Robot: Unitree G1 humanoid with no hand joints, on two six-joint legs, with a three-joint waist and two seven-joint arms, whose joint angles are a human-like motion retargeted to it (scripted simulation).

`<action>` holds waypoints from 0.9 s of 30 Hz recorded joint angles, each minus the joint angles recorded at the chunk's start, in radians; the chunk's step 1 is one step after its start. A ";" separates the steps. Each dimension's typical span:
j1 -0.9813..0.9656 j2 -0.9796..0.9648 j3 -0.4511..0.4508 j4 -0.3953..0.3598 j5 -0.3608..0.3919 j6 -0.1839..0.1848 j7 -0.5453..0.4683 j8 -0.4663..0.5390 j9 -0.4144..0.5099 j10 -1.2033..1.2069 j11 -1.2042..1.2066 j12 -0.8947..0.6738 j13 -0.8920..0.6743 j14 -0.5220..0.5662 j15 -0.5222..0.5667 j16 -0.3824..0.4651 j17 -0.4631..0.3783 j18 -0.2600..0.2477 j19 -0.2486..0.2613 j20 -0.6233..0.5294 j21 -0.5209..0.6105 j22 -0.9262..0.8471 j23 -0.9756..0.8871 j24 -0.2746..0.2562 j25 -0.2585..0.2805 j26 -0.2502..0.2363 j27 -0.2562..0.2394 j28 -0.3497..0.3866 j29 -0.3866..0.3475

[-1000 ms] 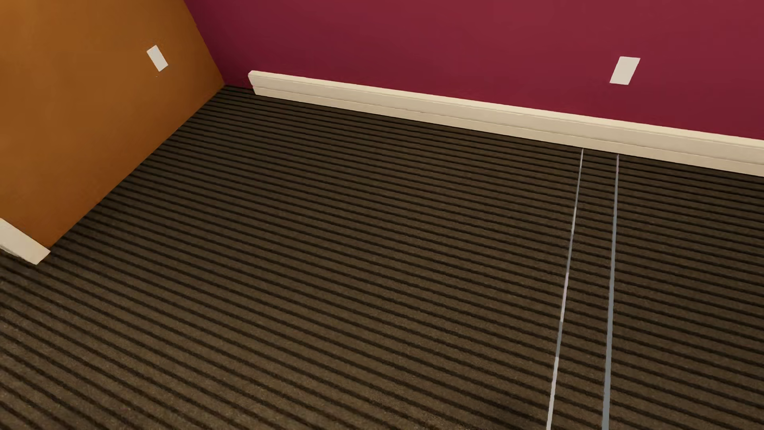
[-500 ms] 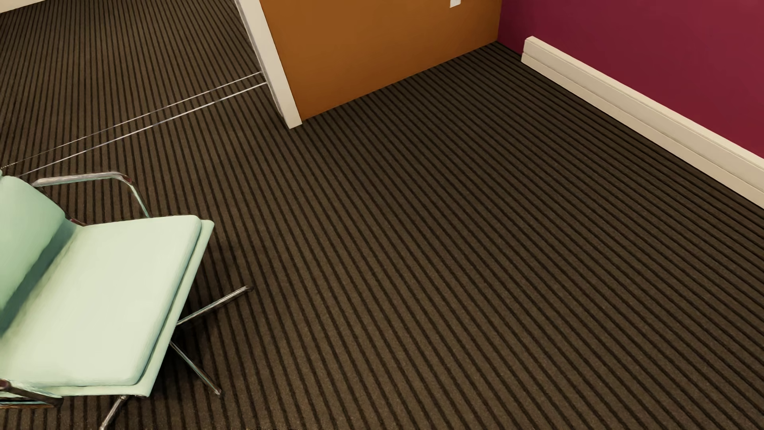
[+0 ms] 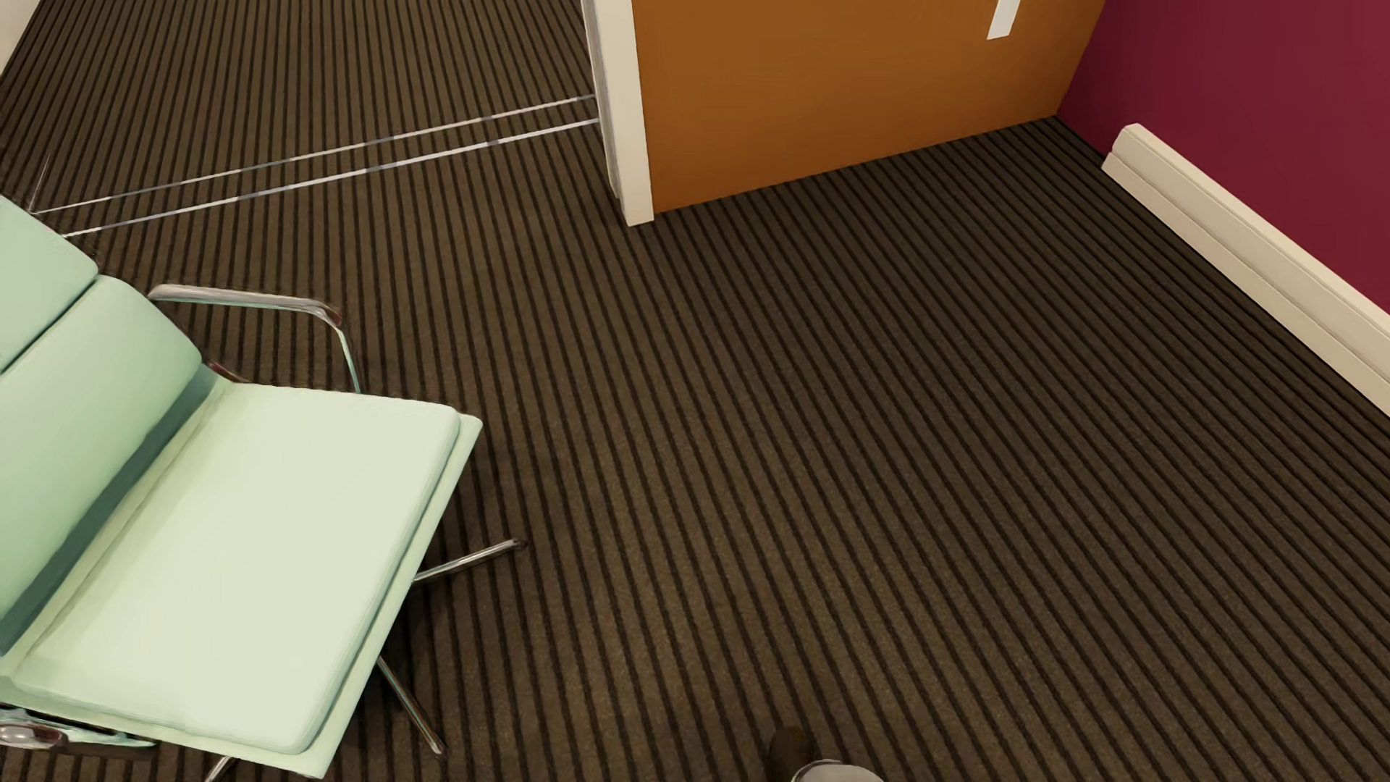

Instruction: Take a seat on the light teal chair

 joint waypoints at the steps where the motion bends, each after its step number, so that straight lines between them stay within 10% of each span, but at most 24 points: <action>1: 0.038 0.002 -0.001 -0.006 0.007 0.000 0.007 -0.014 0.007 -0.005 -0.050 -0.004 0.002 -0.016 0.011 -0.001 -0.005 0.004 -0.007 -0.007 -0.010 -0.010 0.005 0.005 -0.001 -0.004 0.005 -0.002 0.005; 4: 0.132 0.028 -0.004 -0.024 0.000 0.005 0.031 -0.040 -0.012 0.031 -0.023 0.022 0.028 -0.057 0.110 -0.003 -0.016 0.008 0.082 -0.002 -0.041 -0.028 0.010 0.023 -0.001 -0.012 0.011 -0.005 0.009; 5: 0.125 0.067 -0.004 -0.014 0.007 0.014 0.047 -0.051 -0.031 0.110 -0.047 0.039 0.044 -0.080 0.125 -0.002 -0.021 0.000 0.039 0.010 -0.068 -0.033 0.004 0.033 -0.013 -0.011 0.015 -0.012 0.023; 7: 0.012 0.117 0.005 0.050 0.040 0.041 0.044 -0.015 -0.051 0.434 -0.042 0.062 0.054 -0.036 0.134 -0.008 -0.015 -0.141 0.009 0.030 -0.056 -0.006 0.012 0.021 -0.010 -0.010 0.015 0.001 0.005; 8: -0.059 0.176 0.021 0.101 0.050 0.051 0.055 -0.026 -0.049 0.631 -0.076 0.069 0.067 0.114 0.139 -0.005 -0.015 -0.295 -0.029 0.024 -0.058 0.005 0.002 0.020 -0.020 -0.010 0.019 -0.022 0.018; 9: -0.137 0.230 0.038 0.144 0.052 0.059 0.064 -0.042 -0.029 0.804 -0.097 0.058 0.062 0.149 0.141 -0.001 -0.020 -0.305 -0.069 0.037 -0.065 0.005 -0.014 0.035 -0.035 -0.008 0.018 -0.040 0.029; 15: -0.434 0.329 0.109 0.203 -0.063 0.034 -0.068 -0.027 -0.012 0.694 -0.103 0.060 0.006 0.076 0.101 -0.010 -0.017 -0.129 -0.028 0.070 -0.004 0.000 -0.054 0.075 -0.027 0.004 -0.017 -0.008 -0.031; 20: -0.360 0.226 0.097 0.280 -0.172 0.016 -0.166 0.058 -0.038 0.374 0.024 0.112 0.012 0.215 0.101 0.010 0.017 -0.173 0.049 0.106 0.047 -0.024 -0.088 0.025 -0.039 0.041 0.000 0.046 -0.073; 25: -0.248 0.078 0.063 0.205 -0.240 0.016 -0.076 0.127 -0.021 0.366 -0.104 0.089 -0.034 -0.111 0.399 0.013 0.015 -0.120 0.122 0.109 0.039 -0.027 -0.101 -0.032 -0.009 0.016 -0.004 0.119 -0.109; 27: -0.262 0.032 0.062 0.162 -0.216 0.017 -0.044 0.115 0.001 0.378 -0.109 0.062 -0.052 -0.112 0.340 0.011 0.016 -0.084 0.156 0.111 0.074 -0.024 -0.099 -0.038 -0.013 0.024 -0.002 0.147 -0.115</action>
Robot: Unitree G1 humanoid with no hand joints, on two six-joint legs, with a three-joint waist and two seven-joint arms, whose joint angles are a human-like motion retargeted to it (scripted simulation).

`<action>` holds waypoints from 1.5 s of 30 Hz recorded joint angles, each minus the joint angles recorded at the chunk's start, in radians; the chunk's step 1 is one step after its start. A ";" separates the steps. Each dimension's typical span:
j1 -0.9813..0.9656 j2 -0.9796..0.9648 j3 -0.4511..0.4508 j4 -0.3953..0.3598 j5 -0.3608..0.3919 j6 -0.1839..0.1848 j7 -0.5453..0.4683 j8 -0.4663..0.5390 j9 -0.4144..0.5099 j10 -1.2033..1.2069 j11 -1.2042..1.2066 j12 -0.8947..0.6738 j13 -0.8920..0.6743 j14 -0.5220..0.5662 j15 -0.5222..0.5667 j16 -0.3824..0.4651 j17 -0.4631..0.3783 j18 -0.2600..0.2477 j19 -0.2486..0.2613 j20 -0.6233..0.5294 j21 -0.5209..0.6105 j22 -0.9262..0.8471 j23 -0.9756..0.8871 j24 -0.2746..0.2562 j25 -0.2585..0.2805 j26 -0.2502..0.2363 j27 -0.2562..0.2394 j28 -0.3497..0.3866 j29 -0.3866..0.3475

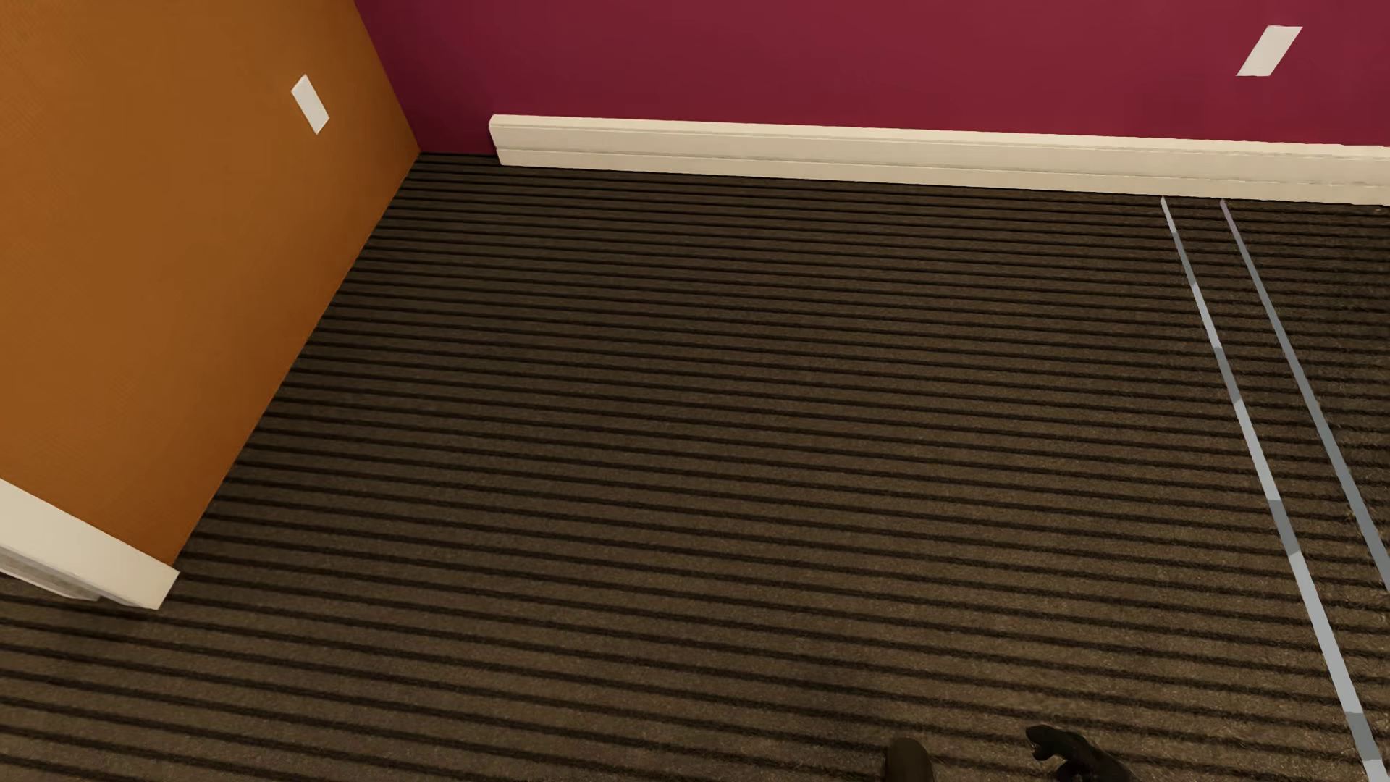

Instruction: Take a seat on the light teal chair

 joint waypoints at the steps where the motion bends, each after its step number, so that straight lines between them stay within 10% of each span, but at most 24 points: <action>1: 0.006 -0.021 -0.005 -0.018 0.034 0.001 0.012 -0.005 0.016 -0.018 0.058 -0.003 -0.024 0.003 -0.076 0.007 0.004 0.023 -0.014 0.009 0.019 -0.014 0.012 -0.004 -0.005 -0.002 -0.001 0.015 0.002; 3: 0.035 -0.020 -0.020 -0.042 0.095 0.005 0.032 -0.027 0.055 -0.101 0.203 -0.014 -0.052 0.063 -0.264 0.000 0.003 -0.010 -0.108 -0.001 0.089 -0.005 0.018 0.007 -0.025 -0.072 -0.025 0.066 -0.005; 7: 0.026 0.056 -0.021 -0.074 0.165 0.001 0.067 -0.103 0.069 -0.196 0.335 -0.044 -0.085 0.112 -0.363 -0.029 -0.020 0.025 -0.190 0.011 0.092 0.022 0.007 0.053 -0.061 -0.061 -0.031 -0.008 0.035; 18: -0.126 0.206 0.012 -0.052 0.223 -0.024 0.078 -0.126 0.106 -0.025 0.078 -0.092 -0.150 0.092 -0.316 -0.028 -0.015 0.038 -0.214 -0.008 0.111 -0.024 -0.007 0.056 -0.085 -0.069 -0.011 0.000 0.051; 30: -0.475 -0.247 -0.015 -0.074 0.222 -0.005 -0.051 -0.041 0.272 0.465 0.662 -0.319 -0.375 -0.044 -0.493 -0.021 -0.041 0.046 -0.220 -0.056 0.172 -0.104 -0.064 0.153 -0.092 -0.057 -0.031 -0.048 0.012; 31: -0.541 -0.317 -0.008 -0.066 0.227 -0.019 -0.073 -0.026 0.246 0.527 0.726 -0.317 -0.375 -0.064 -0.525 -0.011 -0.023 0.083 -0.234 -0.075 0.120 -0.129 -0.061 0.078 -0.090 -0.015 -0.011 -0.023 0.036; 45: -0.995 -0.766 -0.018 -0.053 0.229 -0.036 -0.151 0.035 0.385 1.011 1.185 -0.608 -0.626 -0.184 -0.615 0.011 0.025 0.077 -0.206 -0.187 0.198 -0.157 -0.113 0.070 -0.087 0.009 -0.012 -0.004 0.012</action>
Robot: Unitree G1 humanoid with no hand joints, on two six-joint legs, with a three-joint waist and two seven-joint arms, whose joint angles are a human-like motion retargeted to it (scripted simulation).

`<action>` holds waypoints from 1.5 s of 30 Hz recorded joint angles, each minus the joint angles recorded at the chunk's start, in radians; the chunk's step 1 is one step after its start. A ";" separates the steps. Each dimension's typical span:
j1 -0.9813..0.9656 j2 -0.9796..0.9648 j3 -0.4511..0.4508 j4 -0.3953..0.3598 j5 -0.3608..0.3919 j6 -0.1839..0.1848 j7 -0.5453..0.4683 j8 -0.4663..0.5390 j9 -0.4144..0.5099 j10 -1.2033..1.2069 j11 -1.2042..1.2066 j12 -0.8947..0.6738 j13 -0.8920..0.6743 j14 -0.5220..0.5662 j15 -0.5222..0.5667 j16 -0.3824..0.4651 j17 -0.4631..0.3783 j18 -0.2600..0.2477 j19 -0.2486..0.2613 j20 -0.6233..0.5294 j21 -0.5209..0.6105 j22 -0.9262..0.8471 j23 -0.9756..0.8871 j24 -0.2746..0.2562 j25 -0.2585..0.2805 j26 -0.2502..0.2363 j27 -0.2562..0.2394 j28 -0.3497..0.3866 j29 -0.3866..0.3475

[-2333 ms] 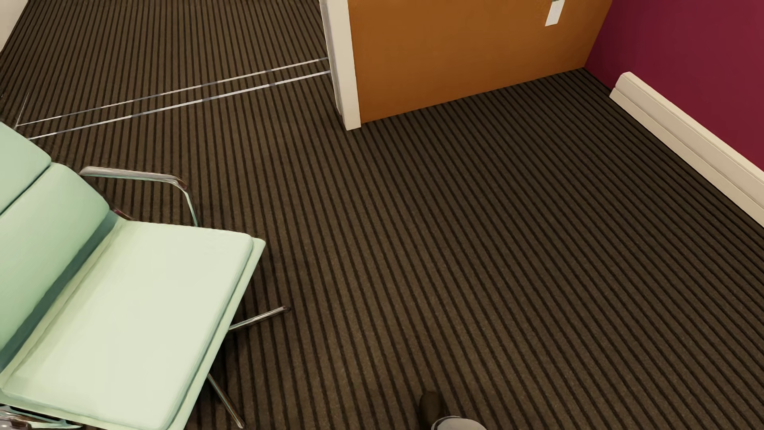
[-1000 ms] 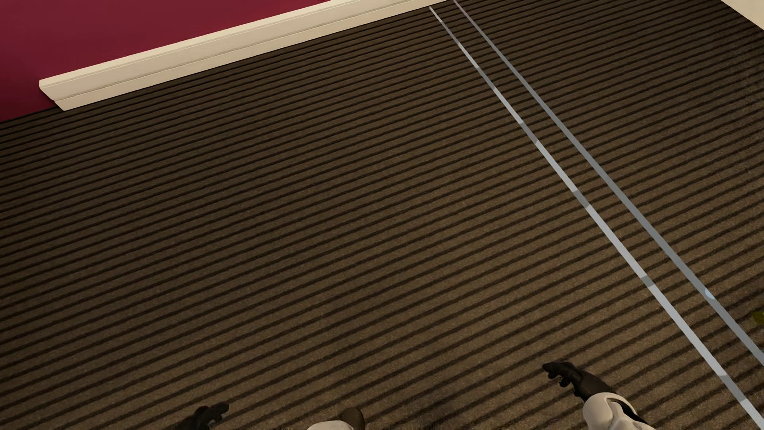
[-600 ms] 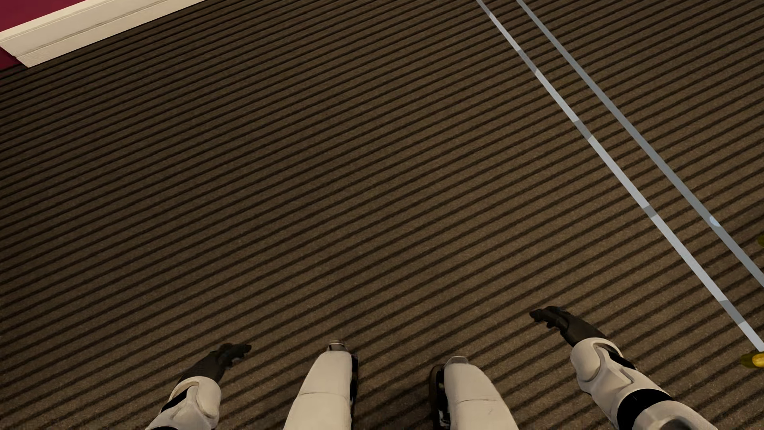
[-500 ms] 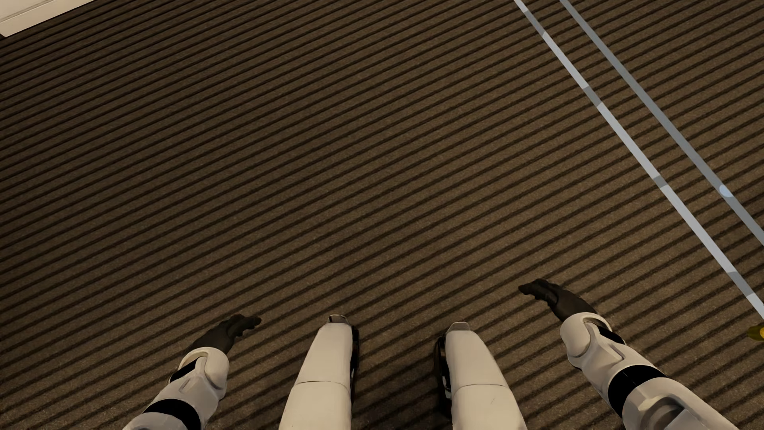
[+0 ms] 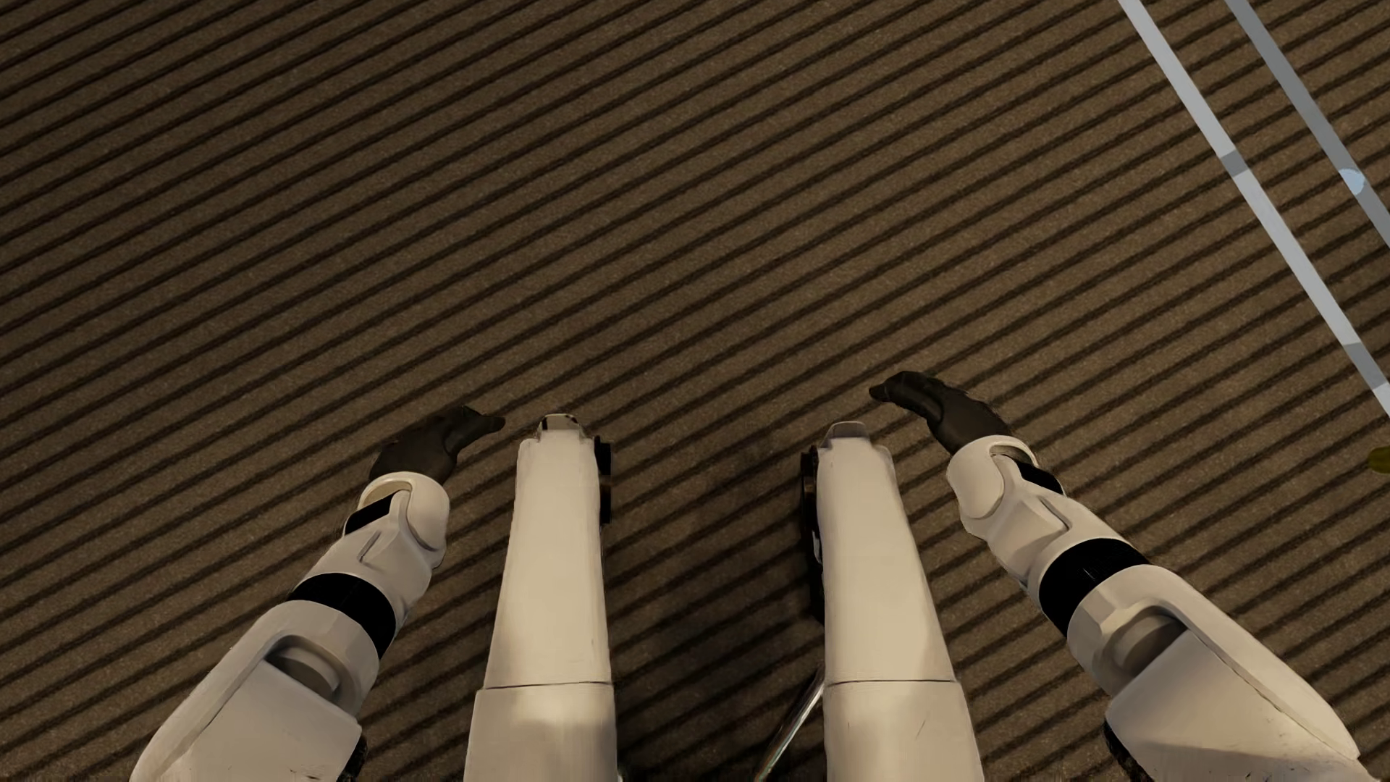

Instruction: Take a seat on the light teal chair

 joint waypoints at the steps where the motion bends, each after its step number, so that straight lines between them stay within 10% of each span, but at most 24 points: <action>1: -0.025 -0.023 -0.001 -0.002 -0.003 0.002 -0.006 0.003 0.008 0.029 0.030 -0.017 -0.013 -0.006 -0.010 -0.002 -0.002 0.001 0.003 -0.006 0.001 0.001 -0.006 0.002 -0.005 0.003 0.001 -0.002 0.004; 14: -0.150 -0.154 0.003 -0.024 -0.010 0.019 -0.041 0.024 0.086 0.245 0.238 -0.107 -0.053 0.050 0.062 -0.039 0.033 0.028 0.039 -0.035 0.035 0.010 -0.041 -0.004 -0.013 0.019 0.009 -0.012 -0.013; 21: -0.105 -0.121 -0.001 -0.033 -0.018 0.014 -0.033 0.028 0.039 0.293 0.303 -0.004 0.064 0.049 0.081 -0.046 0.043 0.029 0.012 -0.013 0.020 -0.068 0.005 0.025 -0.033 0.026 0.048 -0.136 0.067; 45: -0.032 -0.045 0.009 -0.042 -0.013 0.007 -0.021 0.029 -0.006 0.363 0.386 0.057 0.150 0.066 0.099 -0.086 0.073 0.035 -0.031 0.031 -0.051 0.223 0.245 -0.101 0.137 0.090 0.092 -0.141 0.061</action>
